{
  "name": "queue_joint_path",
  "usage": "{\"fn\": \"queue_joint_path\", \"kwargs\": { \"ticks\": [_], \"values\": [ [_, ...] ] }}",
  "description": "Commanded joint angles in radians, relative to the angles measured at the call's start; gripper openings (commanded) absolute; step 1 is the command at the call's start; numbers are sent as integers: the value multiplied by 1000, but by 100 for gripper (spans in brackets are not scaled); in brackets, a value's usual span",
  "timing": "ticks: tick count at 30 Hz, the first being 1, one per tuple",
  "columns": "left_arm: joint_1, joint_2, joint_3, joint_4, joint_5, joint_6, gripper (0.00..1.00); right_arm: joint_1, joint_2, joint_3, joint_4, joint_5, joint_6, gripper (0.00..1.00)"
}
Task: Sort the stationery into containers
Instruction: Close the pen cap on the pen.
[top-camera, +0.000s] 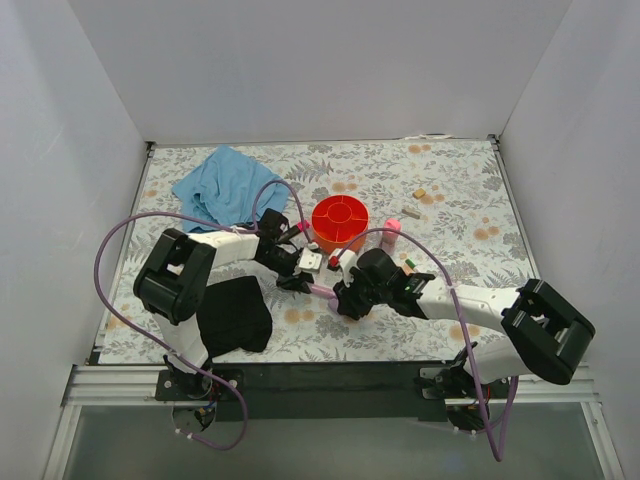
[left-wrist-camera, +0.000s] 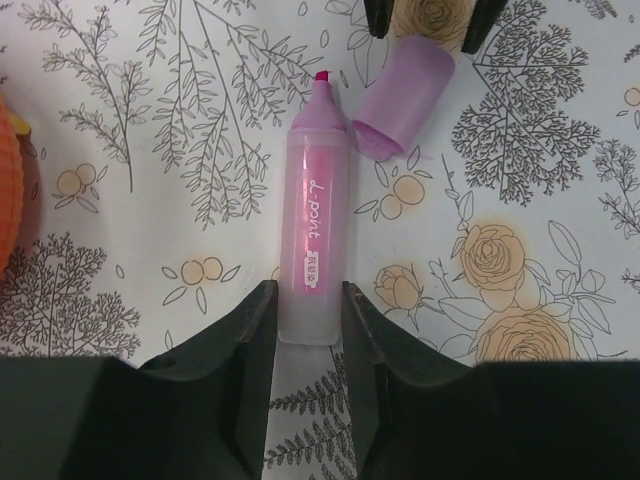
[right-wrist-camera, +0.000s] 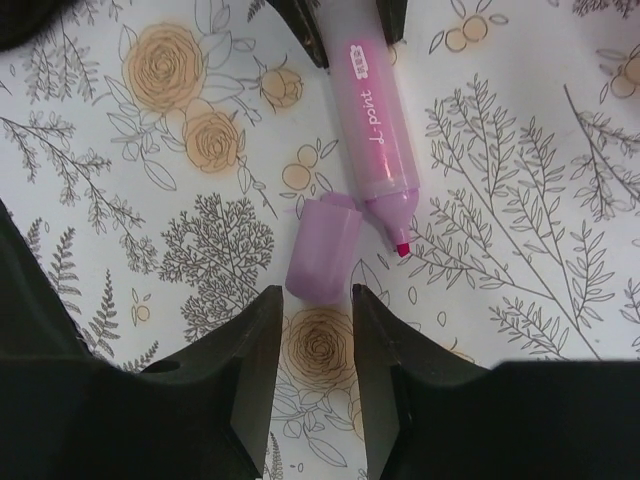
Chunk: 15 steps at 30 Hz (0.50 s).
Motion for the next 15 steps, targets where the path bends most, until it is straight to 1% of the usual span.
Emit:
{"fn": "queue_joint_path", "kwargs": {
  "ticks": [1,5,15],
  "values": [
    [26,7,13,-26,-133,-33,22,-4,-25,47,63,-12,23,43],
    [45,12,7,-33,-141,-37,20,-4,-21,40,88,-57,70,49],
    [82,4,-7,-79,-126,-53,16,3,74,45,192,-46,44,51]
  ]
}}
